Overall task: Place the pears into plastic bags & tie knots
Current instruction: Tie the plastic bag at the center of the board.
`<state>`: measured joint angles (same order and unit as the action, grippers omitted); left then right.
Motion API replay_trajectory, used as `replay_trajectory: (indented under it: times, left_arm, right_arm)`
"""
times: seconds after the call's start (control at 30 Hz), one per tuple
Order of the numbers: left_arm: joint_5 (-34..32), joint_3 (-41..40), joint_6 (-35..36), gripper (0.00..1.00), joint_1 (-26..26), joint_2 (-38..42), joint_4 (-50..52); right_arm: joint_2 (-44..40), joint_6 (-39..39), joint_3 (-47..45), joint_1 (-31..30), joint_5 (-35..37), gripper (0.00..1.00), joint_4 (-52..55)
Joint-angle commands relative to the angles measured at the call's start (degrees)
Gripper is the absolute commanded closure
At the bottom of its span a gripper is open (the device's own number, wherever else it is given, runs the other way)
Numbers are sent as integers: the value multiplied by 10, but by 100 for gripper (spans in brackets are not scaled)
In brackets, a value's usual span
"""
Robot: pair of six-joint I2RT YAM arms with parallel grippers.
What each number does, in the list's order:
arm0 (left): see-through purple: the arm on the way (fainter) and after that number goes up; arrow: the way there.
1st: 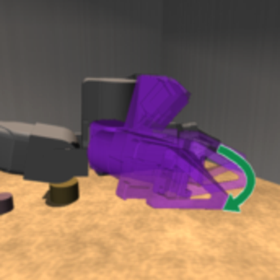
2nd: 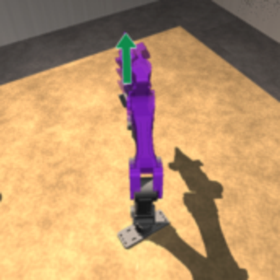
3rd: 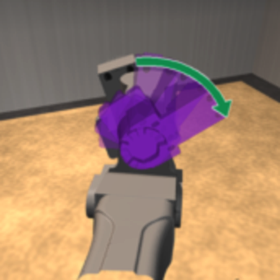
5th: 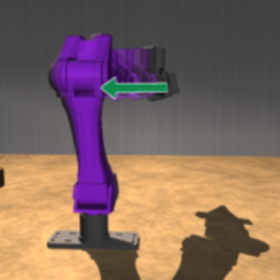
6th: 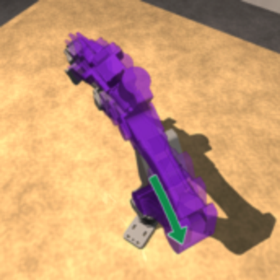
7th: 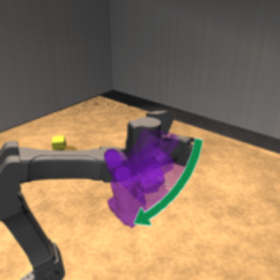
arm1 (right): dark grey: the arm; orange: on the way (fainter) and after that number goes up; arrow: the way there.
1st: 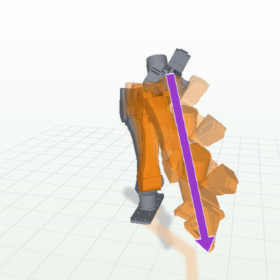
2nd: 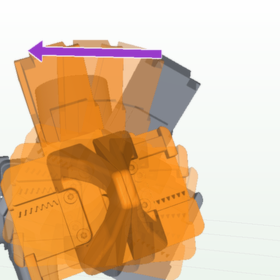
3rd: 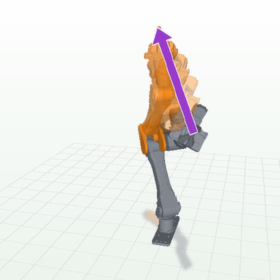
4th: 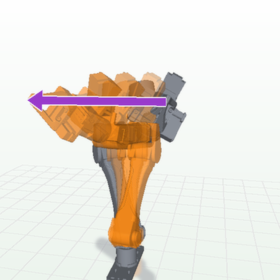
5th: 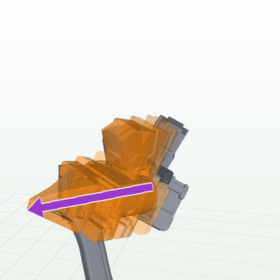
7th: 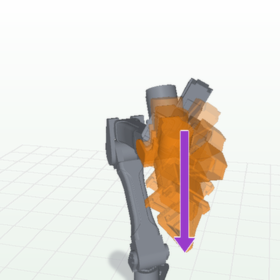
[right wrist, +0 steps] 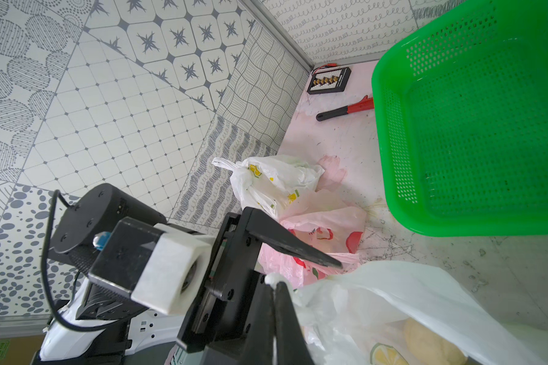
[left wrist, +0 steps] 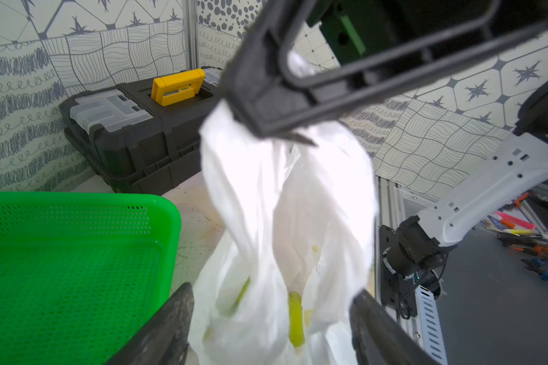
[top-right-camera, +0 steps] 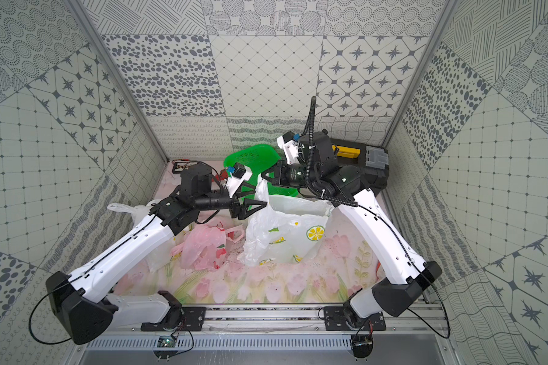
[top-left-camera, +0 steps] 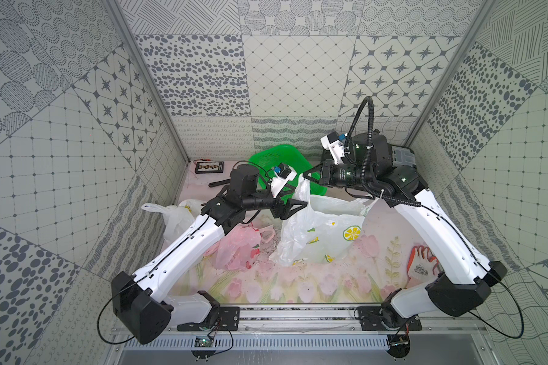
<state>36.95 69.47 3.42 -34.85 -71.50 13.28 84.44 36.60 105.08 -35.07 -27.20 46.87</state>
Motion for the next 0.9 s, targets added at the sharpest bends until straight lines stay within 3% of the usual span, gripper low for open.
replay_trajectory:
  times: [0.0,0.2,0.33,0.47,0.6,0.67,0.77,0.87]
  left_arm:
    - [26,-34,-2,22,3,42,0]
    - [26,-2,-31,24,-1,0,-38]
    - [14,23,-57,33,-11,-41,-74]
    - [-16,21,-66,48,-23,-61,-88]
    - [-44,0,-65,76,-26,-53,-98]
    - [-55,-19,-62,76,-25,-40,-109]
    - [-52,-30,-61,64,-25,-32,-106]
    - [-44,-32,-58,62,-23,-32,-97]
  right_arm:
    - [-7,16,-6,-2,-7,94,-43]
    - [-5,47,-24,-9,-18,94,-84]
    - [-13,67,-53,-10,-8,94,-109]
    - [-16,81,-73,-9,0,94,-127]
    - [-14,82,-70,-3,5,94,-128]
    - [-13,82,-66,2,4,94,-127]
    - [-8,81,-56,5,0,95,-126]
    - [-4,84,-51,4,-10,95,-127]
